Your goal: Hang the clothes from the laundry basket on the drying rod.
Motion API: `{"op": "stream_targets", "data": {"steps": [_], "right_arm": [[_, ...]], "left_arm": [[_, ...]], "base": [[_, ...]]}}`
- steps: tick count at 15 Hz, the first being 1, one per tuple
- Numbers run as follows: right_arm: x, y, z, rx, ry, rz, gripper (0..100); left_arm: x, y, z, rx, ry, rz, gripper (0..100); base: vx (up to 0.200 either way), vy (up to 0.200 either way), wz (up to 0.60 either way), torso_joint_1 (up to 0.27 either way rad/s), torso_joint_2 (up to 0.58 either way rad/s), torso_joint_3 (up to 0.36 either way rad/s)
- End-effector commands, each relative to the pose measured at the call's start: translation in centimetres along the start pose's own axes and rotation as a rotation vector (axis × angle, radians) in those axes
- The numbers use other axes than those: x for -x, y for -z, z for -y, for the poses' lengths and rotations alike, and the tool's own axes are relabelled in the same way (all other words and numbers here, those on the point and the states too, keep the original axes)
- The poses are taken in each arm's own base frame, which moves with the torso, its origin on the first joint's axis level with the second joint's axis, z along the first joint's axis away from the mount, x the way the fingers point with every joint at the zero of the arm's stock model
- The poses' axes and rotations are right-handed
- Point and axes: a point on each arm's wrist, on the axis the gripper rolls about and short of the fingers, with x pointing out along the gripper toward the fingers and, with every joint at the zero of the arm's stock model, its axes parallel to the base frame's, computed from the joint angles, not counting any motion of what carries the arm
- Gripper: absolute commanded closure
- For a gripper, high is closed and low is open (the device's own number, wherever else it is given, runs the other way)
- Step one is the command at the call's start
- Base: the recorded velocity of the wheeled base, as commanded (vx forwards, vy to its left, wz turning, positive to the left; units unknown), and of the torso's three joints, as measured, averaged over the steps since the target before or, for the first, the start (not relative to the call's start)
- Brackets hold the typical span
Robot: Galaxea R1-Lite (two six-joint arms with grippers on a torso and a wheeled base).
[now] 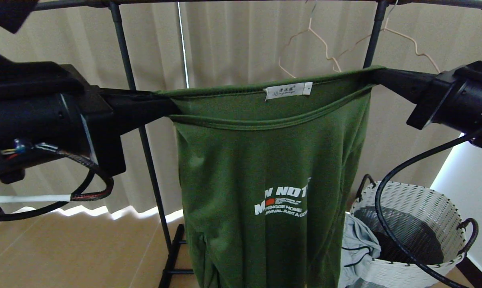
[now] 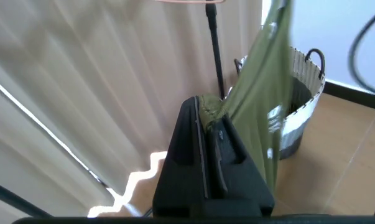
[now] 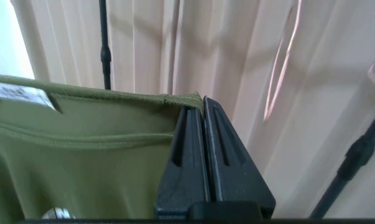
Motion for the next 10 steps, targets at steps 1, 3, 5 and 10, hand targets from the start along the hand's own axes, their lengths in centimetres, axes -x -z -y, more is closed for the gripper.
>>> {"op": "stream_targets", "data": {"steps": [1, 3, 5, 10], "right_arm": [[-1.02, 0.71, 0.13, -0.003, 0.001, -0.027, 100], [-1.07, 0.64, 0.13, -0.003, 0.001, -0.024, 100], [-1.02, 0.66, 0.13, -0.003, 0.003, -0.025, 100], [-0.98, 0.65, 0.13, -0.003, 0.001, -0.024, 100]], "left_arm": [[0.83, -0.16, 0.21, -0.005, 0.007, 0.02, 100], [0.76, -0.2, 0.64, -0.005, 0.026, 0.023, 100], [0.75, -0.15, 0.65, -0.005, 0.027, 0.021, 100], [0.93, -0.03, 1.08, -0.004, 0.048, 0.023, 100]], "base": [[0.0, 0.0, 0.0, 0.0, 0.0, 0.0], [0.0, 0.0, 0.0, 0.0, 0.0, 0.0], [0.0, 0.0, 0.0, 0.0, 0.0, 0.0], [0.0, 0.0, 0.0, 0.0, 0.0, 0.0]]}}
